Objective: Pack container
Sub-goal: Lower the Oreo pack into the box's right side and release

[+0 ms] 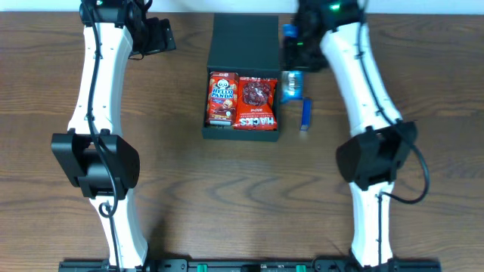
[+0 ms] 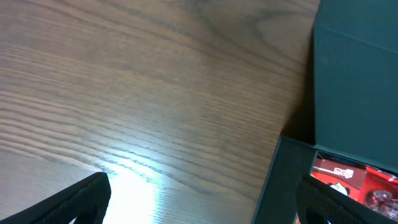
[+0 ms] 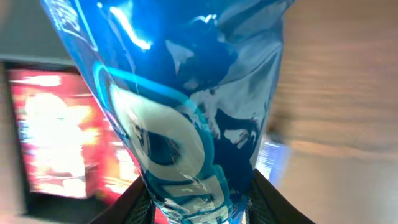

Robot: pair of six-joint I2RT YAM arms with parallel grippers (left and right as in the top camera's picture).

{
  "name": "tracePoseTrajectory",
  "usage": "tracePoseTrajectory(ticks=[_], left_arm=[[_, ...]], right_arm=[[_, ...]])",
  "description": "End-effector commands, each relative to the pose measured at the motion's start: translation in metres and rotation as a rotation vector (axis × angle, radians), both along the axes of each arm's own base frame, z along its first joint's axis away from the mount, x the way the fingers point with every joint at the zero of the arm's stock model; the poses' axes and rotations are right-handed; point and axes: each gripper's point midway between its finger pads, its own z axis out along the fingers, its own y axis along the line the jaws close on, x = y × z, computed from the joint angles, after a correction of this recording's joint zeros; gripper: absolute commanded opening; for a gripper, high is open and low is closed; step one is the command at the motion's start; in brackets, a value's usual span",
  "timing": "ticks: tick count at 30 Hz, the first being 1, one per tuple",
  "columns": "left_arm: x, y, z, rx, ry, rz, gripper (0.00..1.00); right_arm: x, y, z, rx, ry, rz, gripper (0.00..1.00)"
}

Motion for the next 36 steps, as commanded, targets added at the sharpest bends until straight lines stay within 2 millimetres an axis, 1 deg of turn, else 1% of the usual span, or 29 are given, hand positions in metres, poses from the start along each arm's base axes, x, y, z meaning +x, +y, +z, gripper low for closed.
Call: tracePoseTrajectory(ticks=[1, 3, 5, 9, 10, 15, 21, 25, 29, 33, 36], left_arm=[[-0.003, 0.006, 0.000, 0.036, 0.006, -0.003, 0.95], [-0.003, 0.006, 0.000, 0.037, 0.010, -0.003, 0.95], [-0.005, 0.009, -0.001, 0.051, 0.016, 0.004, 0.95], [-0.007, 0.011, -0.002, 0.053, 0.025, 0.008, 0.95], [-0.007, 0.012, -0.002, 0.052, 0.026, 0.010, 0.95], [-0.008, 0.018, -0.002, 0.050, 0.033, 0.022, 0.95], [-0.008, 0.019, -0.002, 0.049, 0.032, 0.024, 0.95], [-0.009, 0.019, -0.002, 0.049, 0.034, 0.024, 0.95], [-0.010, 0.019, -0.003, 0.049, 0.039, 0.024, 0.95], [-0.010, 0.019, -0.003, 0.049, 0.039, 0.024, 0.95], [-0.010, 0.019, -0.003, 0.049, 0.039, 0.024, 0.95]], right_arm=[[-0.005, 0.036, 0.014, 0.089, -0.019, -0.004, 0.20], [-0.007, 0.051, 0.015, 0.102, -0.028, 0.005, 0.20], [-0.010, 0.061, 0.013, 0.109, -0.023, 0.000, 0.20], [-0.014, 0.071, -0.003, 0.103, 0.017, -0.012, 0.20], [-0.015, 0.072, -0.007, 0.101, 0.026, -0.013, 0.22], [-0.026, 0.066, -0.028, 0.068, 0.114, -0.030, 0.23], [-0.038, 0.057, -0.050, 0.023, 0.211, -0.042, 0.23], [-0.042, 0.054, -0.056, 0.010, 0.236, -0.033, 0.23], [-0.052, 0.045, -0.060, -0.015, 0.290, -0.041, 0.23], [-0.056, 0.034, -0.061, -0.023, 0.322, -0.060, 0.22], [-0.058, 0.034, -0.059, 0.002, 0.342, -0.048, 0.22]])
